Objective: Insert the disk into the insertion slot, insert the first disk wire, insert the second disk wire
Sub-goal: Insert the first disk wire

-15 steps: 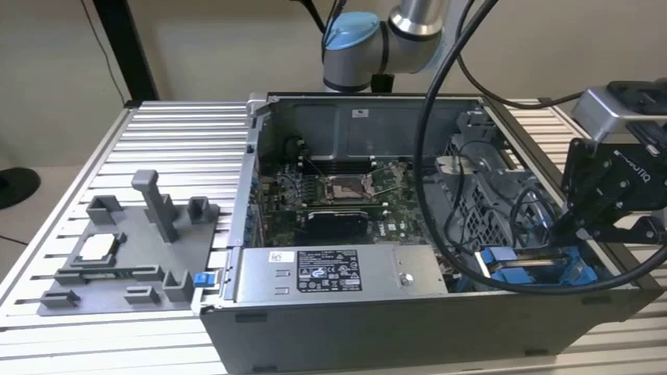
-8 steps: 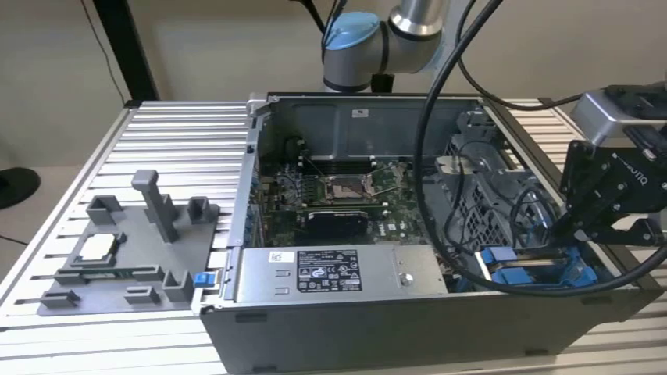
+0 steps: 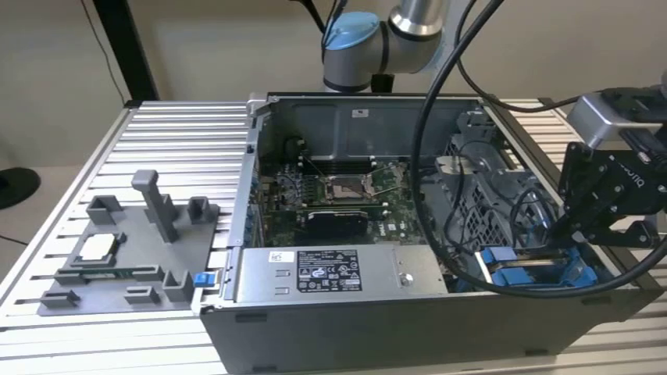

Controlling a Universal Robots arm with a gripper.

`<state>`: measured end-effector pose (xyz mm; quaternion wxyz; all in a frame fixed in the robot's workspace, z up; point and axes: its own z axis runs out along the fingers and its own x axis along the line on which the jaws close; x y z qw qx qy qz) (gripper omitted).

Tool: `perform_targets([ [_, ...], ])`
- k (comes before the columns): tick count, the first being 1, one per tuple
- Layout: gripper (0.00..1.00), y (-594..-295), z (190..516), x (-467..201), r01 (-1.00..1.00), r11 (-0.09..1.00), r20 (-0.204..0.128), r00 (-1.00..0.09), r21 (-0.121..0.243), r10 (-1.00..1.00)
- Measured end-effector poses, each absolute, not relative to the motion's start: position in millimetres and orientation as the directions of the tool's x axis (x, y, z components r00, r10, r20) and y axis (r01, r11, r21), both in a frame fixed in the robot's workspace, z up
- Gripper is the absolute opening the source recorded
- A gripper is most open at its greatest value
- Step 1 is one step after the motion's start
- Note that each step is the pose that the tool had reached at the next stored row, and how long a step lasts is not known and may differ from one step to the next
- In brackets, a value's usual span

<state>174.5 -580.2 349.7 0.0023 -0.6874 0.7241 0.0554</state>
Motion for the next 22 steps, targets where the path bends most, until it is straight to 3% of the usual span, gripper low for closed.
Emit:
perform_targets([
  [22, 0.0, -575.5, 344.1, 170.1, -0.997, 0.031, -0.08, -0.037, 0.069, -0.996],
])
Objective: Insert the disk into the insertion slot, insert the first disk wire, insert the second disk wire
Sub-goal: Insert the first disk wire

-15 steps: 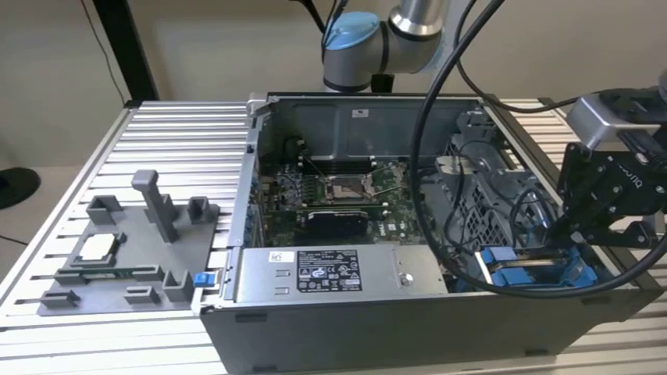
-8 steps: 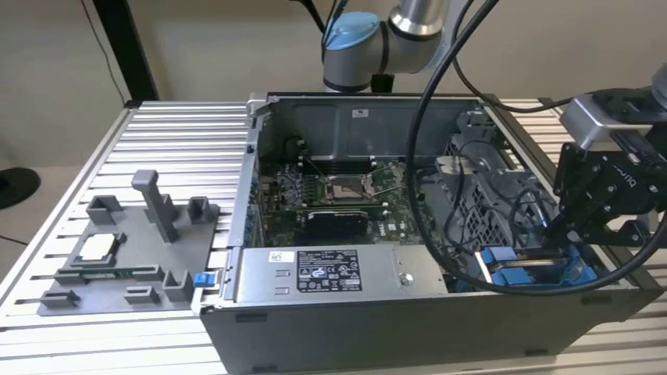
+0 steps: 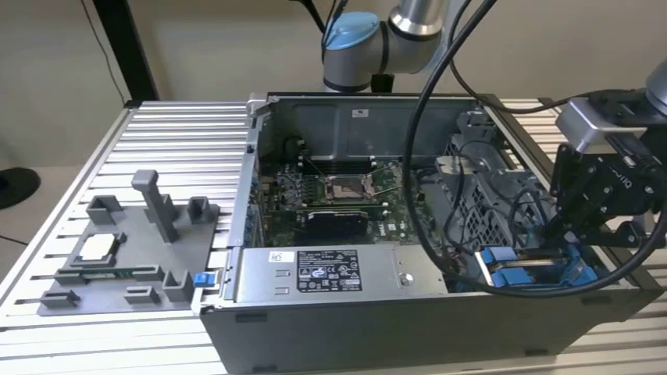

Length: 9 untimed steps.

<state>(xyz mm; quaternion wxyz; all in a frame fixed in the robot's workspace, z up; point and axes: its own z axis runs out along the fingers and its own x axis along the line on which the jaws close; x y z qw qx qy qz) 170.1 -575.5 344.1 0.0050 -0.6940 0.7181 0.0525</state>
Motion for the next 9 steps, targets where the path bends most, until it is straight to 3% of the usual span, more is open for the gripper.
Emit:
perform_targets([
  [9, 0.0, -575.5, 339.3, 170.0, -0.997, 0.031, -0.08, -0.037, 0.069, -0.996],
])
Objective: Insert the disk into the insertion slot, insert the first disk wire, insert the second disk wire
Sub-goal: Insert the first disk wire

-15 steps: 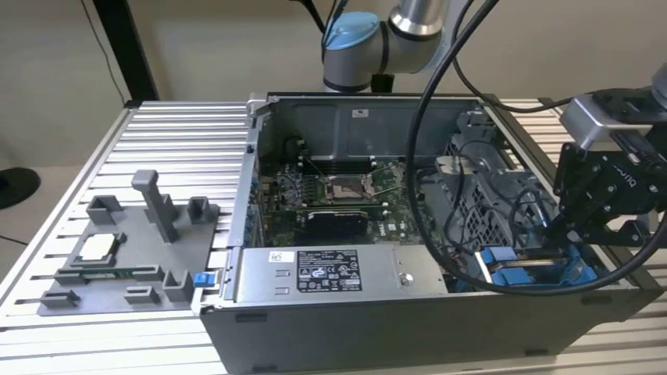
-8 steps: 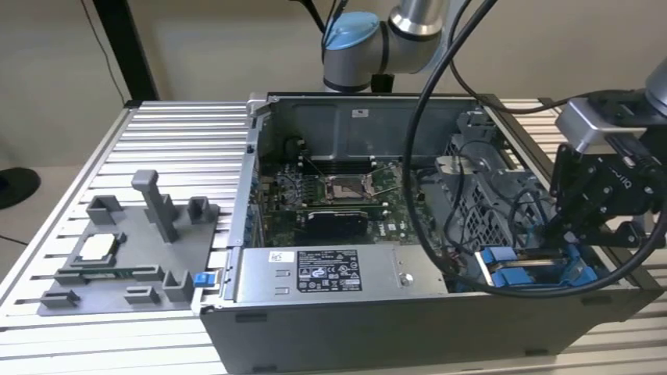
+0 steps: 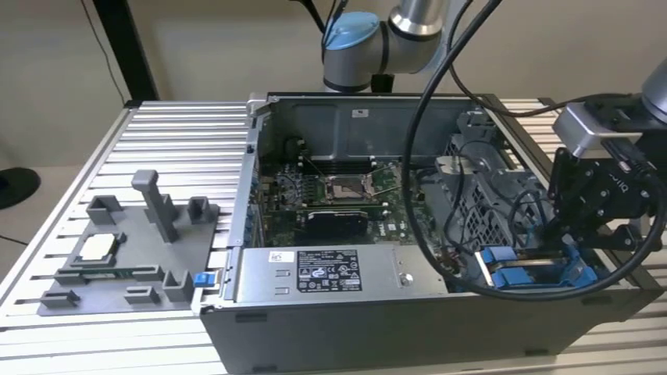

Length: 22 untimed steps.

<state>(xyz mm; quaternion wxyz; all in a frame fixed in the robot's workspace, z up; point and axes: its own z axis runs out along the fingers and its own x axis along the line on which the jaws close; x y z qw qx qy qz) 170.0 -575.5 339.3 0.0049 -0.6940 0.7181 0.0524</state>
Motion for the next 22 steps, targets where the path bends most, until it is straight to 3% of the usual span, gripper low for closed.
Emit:
perform_targets([
  [10, 0.0, -575, 332, 170, -0.997, 0.032, -0.085, -0.038, 0.069, -0.996],
  [22, 0.0, -576, 373, 169, -0.997, 0.032, -0.092, -0.038, 0.07, -0.995],
])
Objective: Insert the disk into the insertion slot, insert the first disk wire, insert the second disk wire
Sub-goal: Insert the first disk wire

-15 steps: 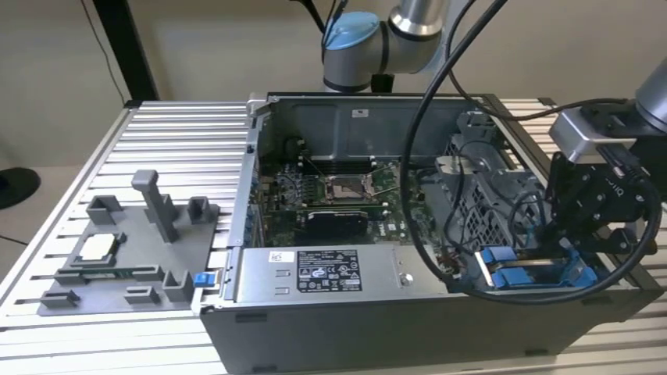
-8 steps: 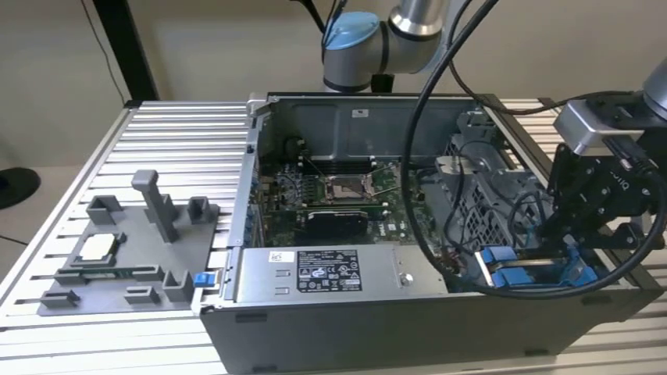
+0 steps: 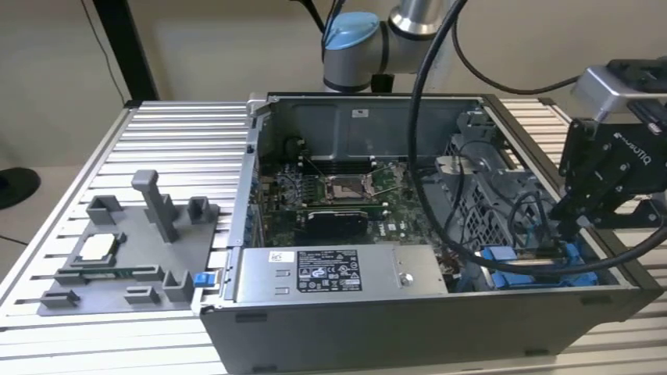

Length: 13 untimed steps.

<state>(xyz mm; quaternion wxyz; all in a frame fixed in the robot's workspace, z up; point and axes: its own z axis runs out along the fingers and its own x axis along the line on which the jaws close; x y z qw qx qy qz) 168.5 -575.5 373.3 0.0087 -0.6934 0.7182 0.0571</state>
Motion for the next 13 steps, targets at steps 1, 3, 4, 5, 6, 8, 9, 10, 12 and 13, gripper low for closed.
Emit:
perform_targets([
  [1, 0.0, -575.5, 375.7, 168.5, -0.997, 0.032, -0.092, -0.038, 0.07, -0.995],
  [3, 0.0, -575.5, 379.7, 168.4, -0.997, 0.032, -0.092, -0.038, 0.07, -0.995],
  [4, 0.0, -575.5, 381.1, 168.4, -0.997, 0.032, -0.092, -0.038, 0.07, -0.995],
  [5, 0.0, -575.5, 381.4, 168.4, -0.997, 0.032, -0.092, -0.038, 0.07, -0.995],
  [6, 0.0, -575.5, 381.4, 168.4, -0.997, 0.032, -0.092, -0.038, 0.07, -0.995],
  [8, 0.0, -575.5, 381.4, 168.4, -0.997, 0.032, -0.092, -0.038, 0.07, -0.995],
  [9, 0.0, -575.5, 381.4, 168.4, -0.997, 0.032, -0.092, -0.038, 0.07, -0.995],
  [10, 0.0, -575.5, 381.5, 168.5, -0.997, 0.032, -0.092, -0.038, 0.07, -0.995],
  [12, 0.0, -575.5, 381.7, 169.6, -0.997, 0.032, -0.092, -0.038, 0.07, -0.995],
  [13, 0.0, -575.5, 381.6, 171.0, -0.997, 0.032, -0.092, -0.038, 0.07, -0.995],
])
